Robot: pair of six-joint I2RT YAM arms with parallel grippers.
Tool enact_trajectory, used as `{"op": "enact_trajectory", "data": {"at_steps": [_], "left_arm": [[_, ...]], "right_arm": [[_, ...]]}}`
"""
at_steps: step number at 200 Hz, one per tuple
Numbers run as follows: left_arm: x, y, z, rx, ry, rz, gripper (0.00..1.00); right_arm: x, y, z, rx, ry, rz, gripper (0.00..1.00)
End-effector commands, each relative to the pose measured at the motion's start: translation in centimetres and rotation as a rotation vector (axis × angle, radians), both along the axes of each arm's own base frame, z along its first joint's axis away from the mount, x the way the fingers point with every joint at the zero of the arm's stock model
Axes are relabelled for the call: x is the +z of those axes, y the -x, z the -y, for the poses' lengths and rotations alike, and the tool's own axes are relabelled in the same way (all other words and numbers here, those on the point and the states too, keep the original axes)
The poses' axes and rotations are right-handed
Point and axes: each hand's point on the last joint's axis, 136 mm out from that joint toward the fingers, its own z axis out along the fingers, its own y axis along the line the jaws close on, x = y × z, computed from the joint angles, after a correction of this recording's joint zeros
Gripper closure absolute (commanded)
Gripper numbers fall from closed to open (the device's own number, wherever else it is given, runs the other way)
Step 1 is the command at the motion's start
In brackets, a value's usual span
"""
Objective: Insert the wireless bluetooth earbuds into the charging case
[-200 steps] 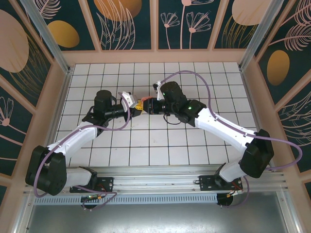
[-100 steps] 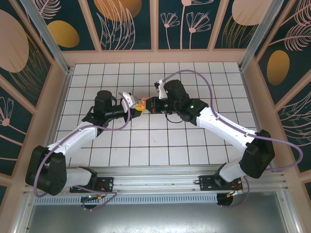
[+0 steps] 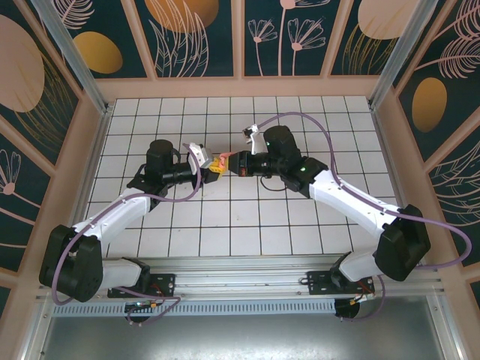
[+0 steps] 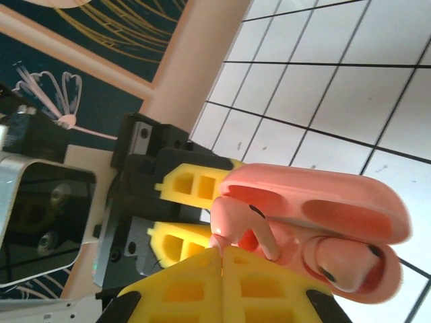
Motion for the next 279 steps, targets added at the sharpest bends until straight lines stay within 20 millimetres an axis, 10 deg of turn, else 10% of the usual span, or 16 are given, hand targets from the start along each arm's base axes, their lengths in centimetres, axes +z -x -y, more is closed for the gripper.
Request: {"op": "enact_trajectory", "data": {"at_steps": [1,178,279], "left_arm": [[1.2,0.5,0.6,-0.043,0.038,0.035,0.93],[3.8,1.4,0.6,-0.066,0.12,0.089,0.92],[3.1,0.7,0.4,-0.026,0.101,0.08,0.92]], "right_arm": [[2.6,1.0,-0.2,0.057,-0.101,0.036,0.96],[0.6,-0.3,2.3,-0.044,-0.092,-0.011,0.85],[4.6,0.7,3.6,-0.04,-0.165,0.12,0.66]]}}
